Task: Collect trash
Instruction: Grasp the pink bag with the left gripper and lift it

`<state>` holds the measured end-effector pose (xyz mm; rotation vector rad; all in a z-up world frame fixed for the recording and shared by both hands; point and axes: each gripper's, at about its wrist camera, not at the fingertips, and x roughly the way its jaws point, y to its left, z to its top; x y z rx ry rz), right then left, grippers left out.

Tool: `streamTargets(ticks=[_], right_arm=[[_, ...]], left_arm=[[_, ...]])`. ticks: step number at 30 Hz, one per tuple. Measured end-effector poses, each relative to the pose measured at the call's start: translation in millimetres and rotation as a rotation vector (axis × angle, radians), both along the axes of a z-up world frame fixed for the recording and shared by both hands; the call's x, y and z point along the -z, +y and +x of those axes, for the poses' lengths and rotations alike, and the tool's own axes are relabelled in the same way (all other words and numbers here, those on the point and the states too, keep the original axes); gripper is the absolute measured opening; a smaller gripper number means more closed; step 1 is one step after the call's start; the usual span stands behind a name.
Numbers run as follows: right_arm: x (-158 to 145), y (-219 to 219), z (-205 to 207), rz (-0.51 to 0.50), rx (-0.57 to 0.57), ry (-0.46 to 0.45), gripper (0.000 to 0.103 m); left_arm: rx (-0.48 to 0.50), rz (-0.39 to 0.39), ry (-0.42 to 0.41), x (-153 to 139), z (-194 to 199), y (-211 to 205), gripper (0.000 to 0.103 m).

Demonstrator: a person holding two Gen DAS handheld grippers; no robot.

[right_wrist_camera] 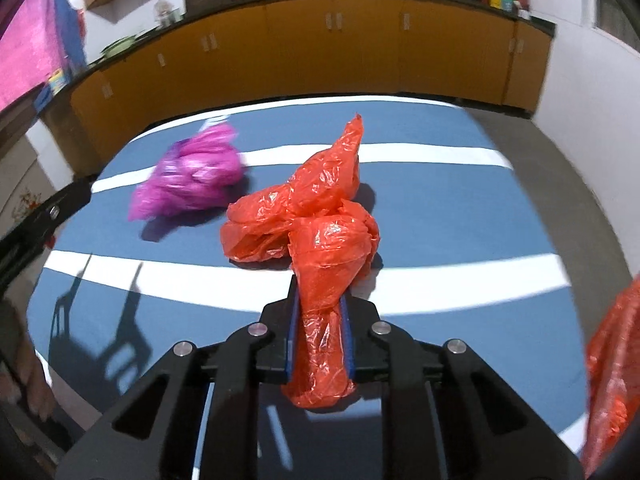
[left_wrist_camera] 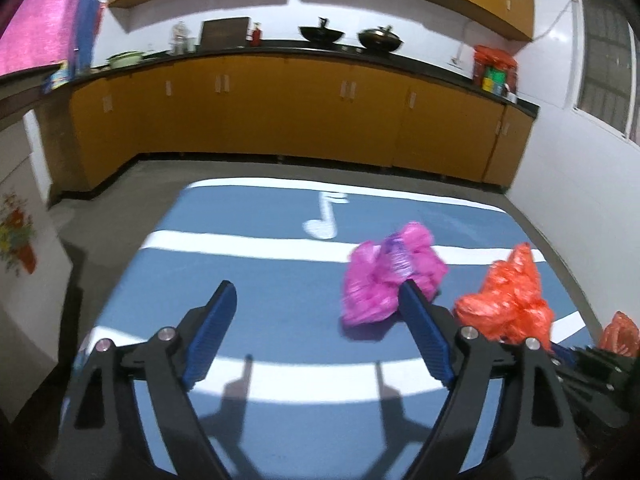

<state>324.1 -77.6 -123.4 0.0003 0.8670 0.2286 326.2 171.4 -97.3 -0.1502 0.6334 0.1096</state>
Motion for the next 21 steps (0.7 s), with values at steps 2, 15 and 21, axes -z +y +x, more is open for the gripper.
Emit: streamTargets(ticks=[2, 15, 21], right_arm=[[-1, -14, -2, 0.001, 0.024, -0.004, 0.018], [-6, -38, -2, 0.043, 0.054, -0.015, 0.018], [-9, -40, -7, 0.056, 0.052, -0.019, 0.018]], left_arm=[[0.030, 0.000, 0.010, 2, 15, -9, 0.084], [0.106, 0.045, 0.166, 32, 86, -47, 0.084], [0.145, 0.018, 0.221, 41, 97, -50, 0.067]])
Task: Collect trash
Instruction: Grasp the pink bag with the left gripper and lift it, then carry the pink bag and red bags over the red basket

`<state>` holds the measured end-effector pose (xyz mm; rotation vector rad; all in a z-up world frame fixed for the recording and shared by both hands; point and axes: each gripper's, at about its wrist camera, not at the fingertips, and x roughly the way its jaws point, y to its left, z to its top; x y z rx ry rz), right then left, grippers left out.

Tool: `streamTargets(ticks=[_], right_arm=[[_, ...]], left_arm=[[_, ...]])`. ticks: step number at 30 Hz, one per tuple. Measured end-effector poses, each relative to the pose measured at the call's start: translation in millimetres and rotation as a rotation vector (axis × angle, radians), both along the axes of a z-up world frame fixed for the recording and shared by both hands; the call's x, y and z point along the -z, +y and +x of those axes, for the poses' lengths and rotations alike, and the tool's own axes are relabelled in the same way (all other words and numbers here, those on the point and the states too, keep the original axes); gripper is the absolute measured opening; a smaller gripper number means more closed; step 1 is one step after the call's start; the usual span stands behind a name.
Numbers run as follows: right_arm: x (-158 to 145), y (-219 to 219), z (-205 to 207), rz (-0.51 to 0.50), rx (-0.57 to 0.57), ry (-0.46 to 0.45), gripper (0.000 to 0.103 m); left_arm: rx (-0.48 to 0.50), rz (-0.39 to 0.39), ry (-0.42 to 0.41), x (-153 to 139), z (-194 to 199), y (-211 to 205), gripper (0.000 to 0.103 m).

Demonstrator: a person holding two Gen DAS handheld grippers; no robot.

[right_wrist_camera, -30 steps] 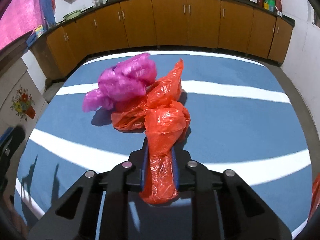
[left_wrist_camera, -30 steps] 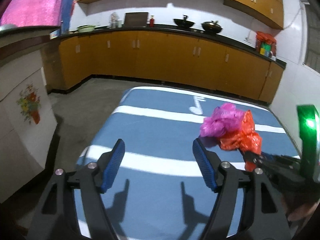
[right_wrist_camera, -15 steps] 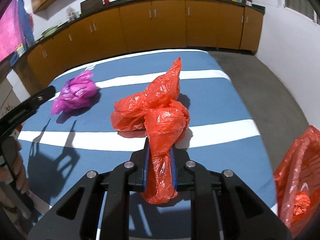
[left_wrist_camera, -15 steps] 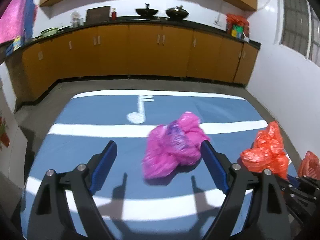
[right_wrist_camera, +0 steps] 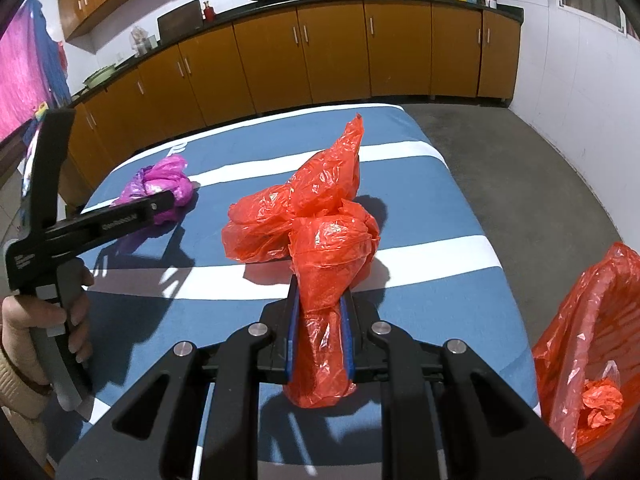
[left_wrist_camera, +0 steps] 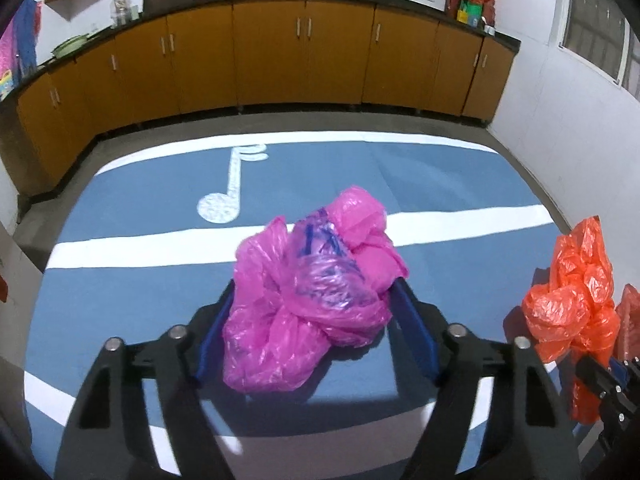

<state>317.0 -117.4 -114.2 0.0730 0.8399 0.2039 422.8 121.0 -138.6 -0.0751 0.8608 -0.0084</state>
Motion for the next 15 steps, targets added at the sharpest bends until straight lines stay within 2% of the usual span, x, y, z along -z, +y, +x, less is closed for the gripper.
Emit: streamTargets(ticks=[2, 6, 15], right_arm=[[-1, 0, -2, -0.001, -0.001, -0.004, 0.018], [-5, -2, -7, -0.003, -0.001, -0.012, 0.018], [-22, -8, -19, -0.005, 0.015, -0.045, 0.018]], left_arm=[[0.013, -0.004, 0.001, 2, 1, -3, 0.055], [0.028, 0.002, -0.007, 2, -3, -8, 0.044], [-0.003, 0.039, -0.046, -10, -32, -12, 0.041]])
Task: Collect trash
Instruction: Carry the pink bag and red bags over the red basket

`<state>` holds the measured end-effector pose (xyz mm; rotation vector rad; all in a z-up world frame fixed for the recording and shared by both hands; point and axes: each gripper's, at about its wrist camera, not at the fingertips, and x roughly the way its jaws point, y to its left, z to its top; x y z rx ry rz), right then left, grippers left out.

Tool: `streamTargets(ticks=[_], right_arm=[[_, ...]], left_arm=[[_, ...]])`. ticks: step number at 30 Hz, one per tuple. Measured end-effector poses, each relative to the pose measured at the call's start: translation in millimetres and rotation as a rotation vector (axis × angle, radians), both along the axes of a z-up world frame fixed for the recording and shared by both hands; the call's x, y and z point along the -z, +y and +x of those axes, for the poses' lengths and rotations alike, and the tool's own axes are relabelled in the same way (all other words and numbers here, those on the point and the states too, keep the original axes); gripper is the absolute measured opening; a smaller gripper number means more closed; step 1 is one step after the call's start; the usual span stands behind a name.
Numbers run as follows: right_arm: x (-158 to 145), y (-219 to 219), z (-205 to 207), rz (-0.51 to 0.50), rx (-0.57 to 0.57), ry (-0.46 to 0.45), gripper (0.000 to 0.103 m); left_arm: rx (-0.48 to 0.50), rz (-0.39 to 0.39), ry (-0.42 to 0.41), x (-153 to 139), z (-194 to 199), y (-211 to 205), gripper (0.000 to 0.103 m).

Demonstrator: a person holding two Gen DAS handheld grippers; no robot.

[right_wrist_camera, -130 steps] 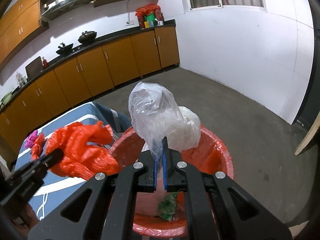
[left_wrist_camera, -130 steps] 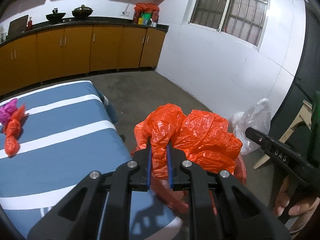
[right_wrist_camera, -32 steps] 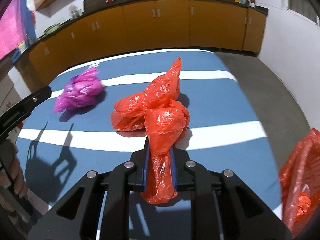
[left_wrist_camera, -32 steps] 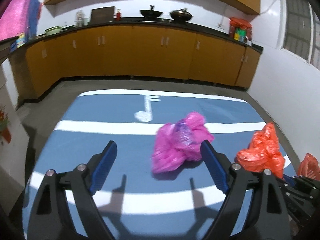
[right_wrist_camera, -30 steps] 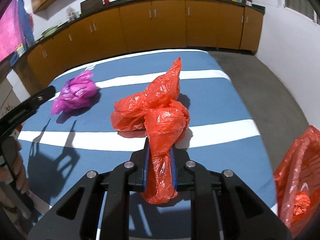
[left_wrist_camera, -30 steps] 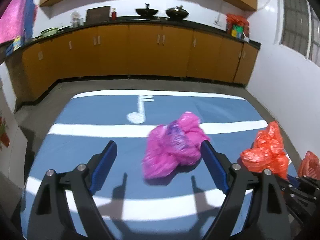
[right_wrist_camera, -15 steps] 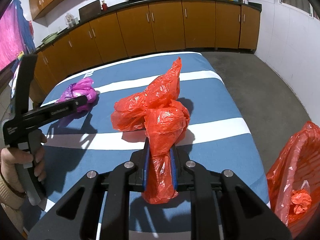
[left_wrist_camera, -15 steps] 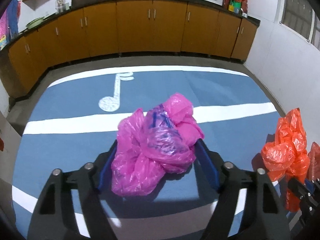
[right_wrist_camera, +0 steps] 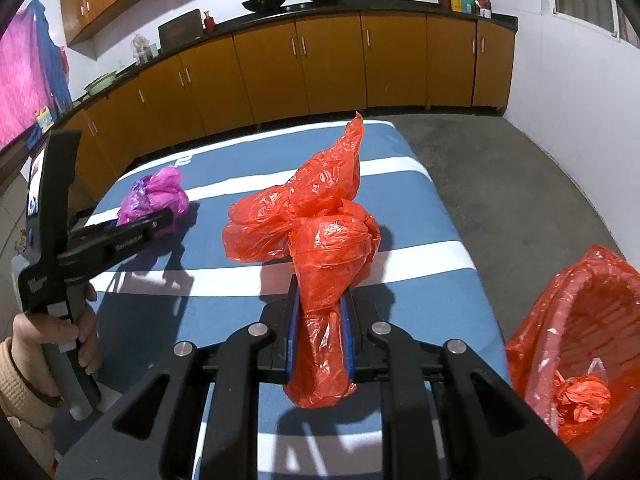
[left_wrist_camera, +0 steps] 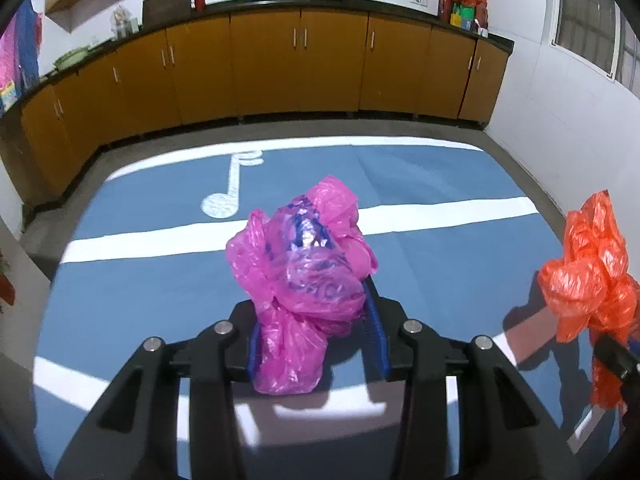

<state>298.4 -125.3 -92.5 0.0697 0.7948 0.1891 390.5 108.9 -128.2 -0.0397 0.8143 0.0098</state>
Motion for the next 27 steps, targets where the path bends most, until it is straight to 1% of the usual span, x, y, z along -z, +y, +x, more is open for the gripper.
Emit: streamTargets(ticks=[7, 9, 14, 19, 27], right_arm=[[-21, -4, -20, 0.005, 0.010, -0.044, 0.018], [-29, -7, -27, 0.009, 0.018, -0.058, 0.018], [-45, -16, -44, 0.014, 0.039, -0.094, 0.018], [-56, -25, -60, 0.027, 0.066, -0.118, 0.018], [-66, -46, -85, 0.047, 0.113, -0.152, 0.018]], left_arm=[[-0.017, 0.066, -0.065, -28, -39, -17, 0.041], [-0.014, 0.070, -0.079, -34, -50, -21, 0.041], [-0.007, 0.070, -0.113, -55, -80, -30, 0.041], [0.012, 0.074, -0.145, -72, -106, -41, 0.041], [0.064, 0.023, -0.184, -99, -143, -61, 0.041]])
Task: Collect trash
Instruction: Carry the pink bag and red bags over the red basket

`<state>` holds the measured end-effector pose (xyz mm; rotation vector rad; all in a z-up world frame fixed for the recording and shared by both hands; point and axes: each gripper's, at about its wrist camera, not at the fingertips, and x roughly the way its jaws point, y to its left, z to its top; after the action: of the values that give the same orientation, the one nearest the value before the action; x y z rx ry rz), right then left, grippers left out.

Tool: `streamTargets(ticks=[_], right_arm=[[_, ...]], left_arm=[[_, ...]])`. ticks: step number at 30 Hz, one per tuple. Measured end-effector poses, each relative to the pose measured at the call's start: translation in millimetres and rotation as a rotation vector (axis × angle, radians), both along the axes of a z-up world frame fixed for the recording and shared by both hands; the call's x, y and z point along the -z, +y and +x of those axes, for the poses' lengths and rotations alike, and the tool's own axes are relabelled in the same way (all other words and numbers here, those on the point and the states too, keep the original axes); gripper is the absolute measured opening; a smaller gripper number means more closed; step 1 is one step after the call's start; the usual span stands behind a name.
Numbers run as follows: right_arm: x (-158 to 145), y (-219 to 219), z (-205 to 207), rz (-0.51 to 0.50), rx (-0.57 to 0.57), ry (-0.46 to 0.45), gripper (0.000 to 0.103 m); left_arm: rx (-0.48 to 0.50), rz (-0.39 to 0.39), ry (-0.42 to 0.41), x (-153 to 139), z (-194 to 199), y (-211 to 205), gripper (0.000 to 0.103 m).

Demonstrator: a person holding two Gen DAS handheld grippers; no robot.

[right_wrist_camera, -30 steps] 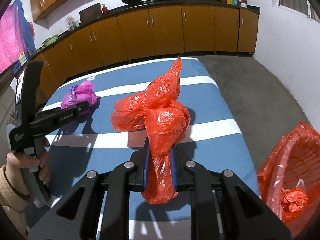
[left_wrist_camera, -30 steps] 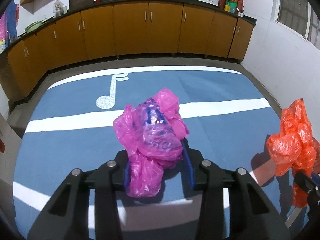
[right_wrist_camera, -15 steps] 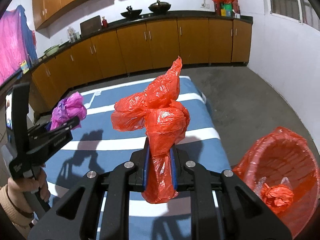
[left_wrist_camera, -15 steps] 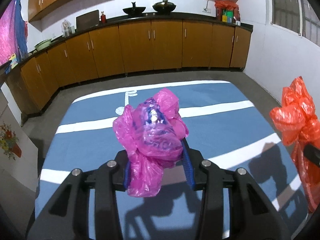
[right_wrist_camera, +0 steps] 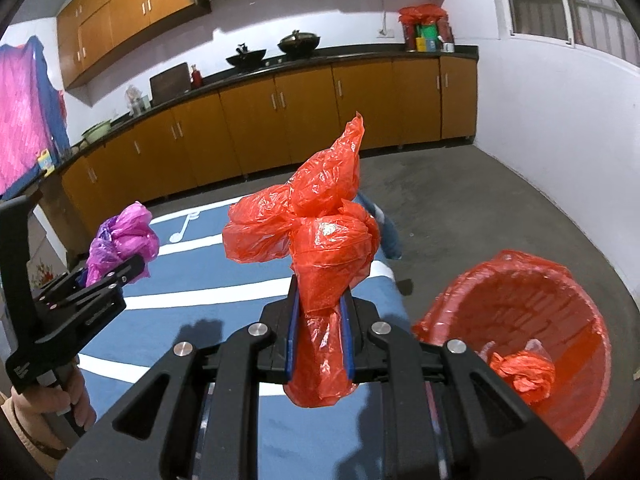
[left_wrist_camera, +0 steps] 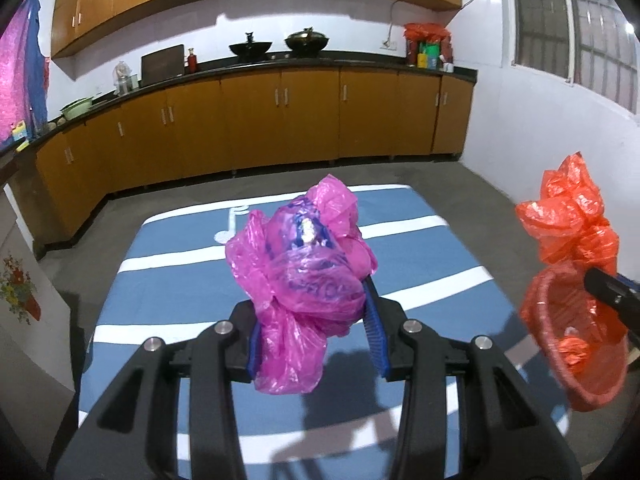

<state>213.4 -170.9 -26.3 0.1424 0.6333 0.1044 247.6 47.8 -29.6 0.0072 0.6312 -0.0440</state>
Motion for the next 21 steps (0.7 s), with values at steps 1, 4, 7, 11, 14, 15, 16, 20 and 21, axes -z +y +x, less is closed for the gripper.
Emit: streamTargets(ticks=[1, 4, 7, 11, 14, 15, 16, 20, 21], right_arm=[[-1, -7, -5, 0.003, 0.008, -0.004, 0.018], [-5, -26, -14, 0.006, 0.035, -0.018, 0.018], [-7, -43, -23, 0.009, 0.067, -0.025, 0.018], [-9, -63, -34, 0.009, 0.112, -0.031, 0.018], [-7, -81, -43, 0.014, 0.154, -0.029, 0.018], [-7, -85, -47, 0.015, 0.164, -0.029, 0.018], [-6, -90, -51, 0.017, 0.175, -0.029, 0.018], [-4, -112, -62, 0.033, 0.224, -0.026, 0.018], [-4, -116, -64, 0.035, 0.233, -0.025, 0.018]], left_arm=[[0.011, -0.010, -0.005, -4, -5, -4, 0.041], [0.045, -0.032, -0.015, -11, -12, -15, 0.041], [0.096, -0.053, -0.024, -19, -22, -32, 0.041], [0.151, -0.068, -0.032, -26, -31, -55, 0.041], [0.193, -0.089, -0.030, -29, -36, -73, 0.041], [0.207, -0.093, -0.029, -29, -38, -80, 0.041], [0.225, -0.095, -0.028, -29, -40, -89, 0.041], [0.279, -0.102, -0.018, -26, -45, -117, 0.041], [0.293, -0.103, -0.017, -26, -46, -124, 0.041]])
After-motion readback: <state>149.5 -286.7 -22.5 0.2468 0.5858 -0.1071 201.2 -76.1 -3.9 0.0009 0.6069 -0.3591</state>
